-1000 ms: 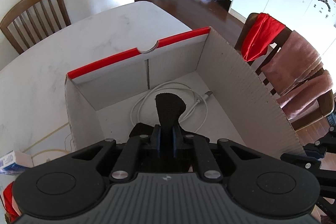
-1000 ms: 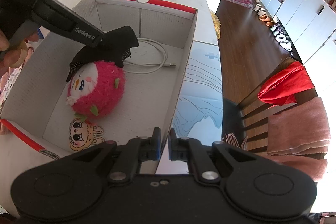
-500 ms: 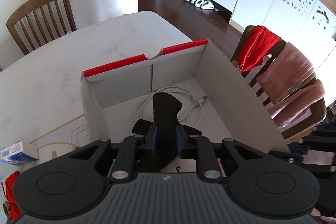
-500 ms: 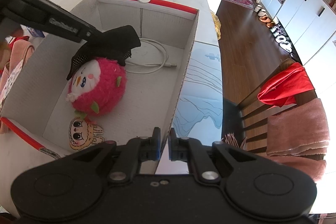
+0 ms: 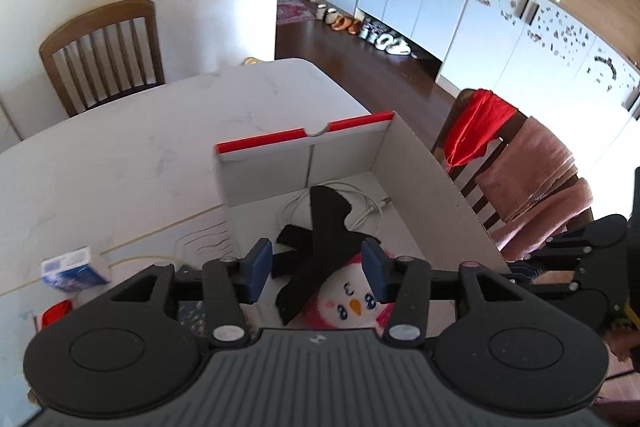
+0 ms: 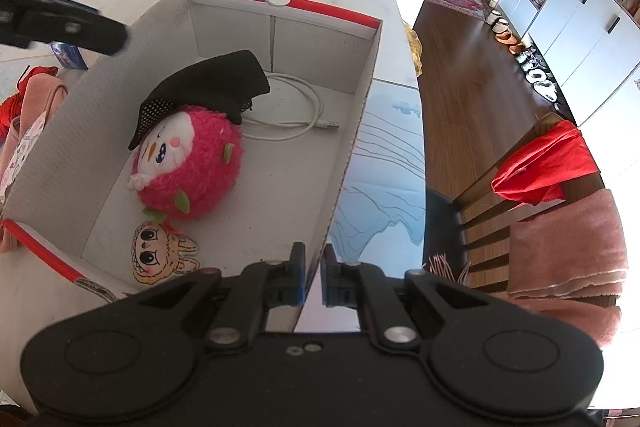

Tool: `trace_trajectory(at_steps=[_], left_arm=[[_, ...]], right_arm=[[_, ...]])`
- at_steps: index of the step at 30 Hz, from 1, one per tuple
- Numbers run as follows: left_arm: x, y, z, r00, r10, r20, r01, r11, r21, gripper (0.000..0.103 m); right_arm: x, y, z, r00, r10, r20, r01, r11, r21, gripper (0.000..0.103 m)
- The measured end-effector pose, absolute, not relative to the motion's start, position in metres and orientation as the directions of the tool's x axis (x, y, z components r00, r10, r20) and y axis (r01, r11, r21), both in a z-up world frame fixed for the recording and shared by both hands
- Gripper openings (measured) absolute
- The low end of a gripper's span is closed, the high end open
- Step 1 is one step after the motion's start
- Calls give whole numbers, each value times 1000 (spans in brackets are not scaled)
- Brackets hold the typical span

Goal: Organize objects

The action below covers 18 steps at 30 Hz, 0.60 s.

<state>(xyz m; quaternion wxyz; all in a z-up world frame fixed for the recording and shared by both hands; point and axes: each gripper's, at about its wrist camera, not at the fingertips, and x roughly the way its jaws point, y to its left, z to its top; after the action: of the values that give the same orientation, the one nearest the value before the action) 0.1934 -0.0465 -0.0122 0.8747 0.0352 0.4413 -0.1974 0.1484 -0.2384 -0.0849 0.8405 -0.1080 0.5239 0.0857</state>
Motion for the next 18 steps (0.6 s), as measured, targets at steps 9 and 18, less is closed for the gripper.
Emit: trace_trajectory(at_steps=[9, 18], left_arm=[[173, 18, -3, 587, -222, -779, 250, 964, -86, 67], [159, 68, -27, 565, -146, -812, 149, 986, -74, 83]], right_arm=[[148, -237, -84, 437, 33, -899, -261, 961, -92, 7], [147, -238, -83, 437, 34, -899, -265, 960, -93, 7]])
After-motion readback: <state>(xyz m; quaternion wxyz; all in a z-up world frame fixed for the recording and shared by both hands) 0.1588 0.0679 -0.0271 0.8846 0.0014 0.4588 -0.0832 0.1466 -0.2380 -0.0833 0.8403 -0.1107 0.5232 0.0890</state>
